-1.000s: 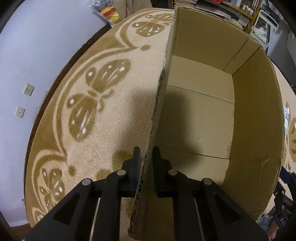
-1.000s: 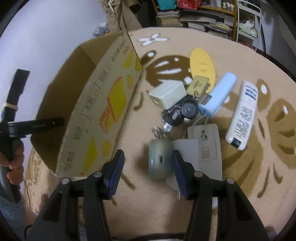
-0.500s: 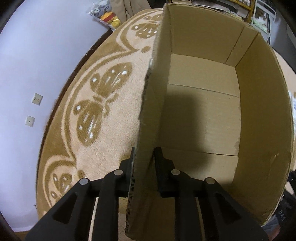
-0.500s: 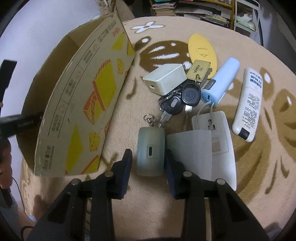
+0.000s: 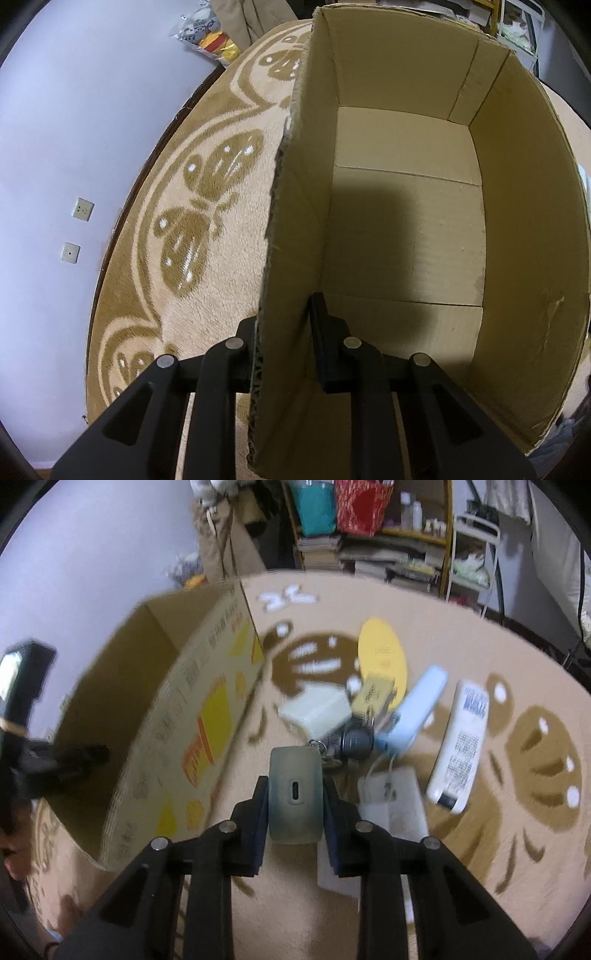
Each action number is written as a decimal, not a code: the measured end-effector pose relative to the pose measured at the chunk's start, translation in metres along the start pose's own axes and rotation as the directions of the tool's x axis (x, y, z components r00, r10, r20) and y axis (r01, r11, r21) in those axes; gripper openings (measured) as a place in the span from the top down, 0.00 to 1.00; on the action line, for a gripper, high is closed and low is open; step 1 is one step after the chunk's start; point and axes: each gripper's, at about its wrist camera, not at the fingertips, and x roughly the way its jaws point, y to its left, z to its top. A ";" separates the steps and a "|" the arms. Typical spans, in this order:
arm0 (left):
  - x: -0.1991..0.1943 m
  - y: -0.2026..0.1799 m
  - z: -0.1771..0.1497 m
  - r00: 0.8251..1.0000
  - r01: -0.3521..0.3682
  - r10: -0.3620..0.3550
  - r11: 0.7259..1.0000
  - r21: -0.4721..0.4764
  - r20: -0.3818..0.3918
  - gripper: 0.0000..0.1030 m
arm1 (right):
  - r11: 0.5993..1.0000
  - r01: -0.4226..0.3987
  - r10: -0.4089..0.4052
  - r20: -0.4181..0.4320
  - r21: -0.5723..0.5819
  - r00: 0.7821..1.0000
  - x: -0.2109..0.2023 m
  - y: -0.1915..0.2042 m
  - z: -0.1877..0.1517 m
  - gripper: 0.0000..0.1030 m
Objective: Organize rigid objects
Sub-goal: 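Carry the earbud case into the box and open the right gripper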
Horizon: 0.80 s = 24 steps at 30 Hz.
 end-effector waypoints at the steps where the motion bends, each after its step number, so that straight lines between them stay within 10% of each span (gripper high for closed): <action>1: 0.000 0.000 0.000 1.000 0.000 0.000 1.000 -0.001 0.001 0.83 | 1.000 -0.008 0.008 0.018 0.000 1.000 -0.006 0.001 0.006 0.72; 24: 0.000 -0.002 0.000 1.000 -0.002 0.002 1.000 0.002 0.006 0.83 | 0.970 -0.186 0.216 0.203 -0.157 0.955 -0.026 0.077 0.067 0.72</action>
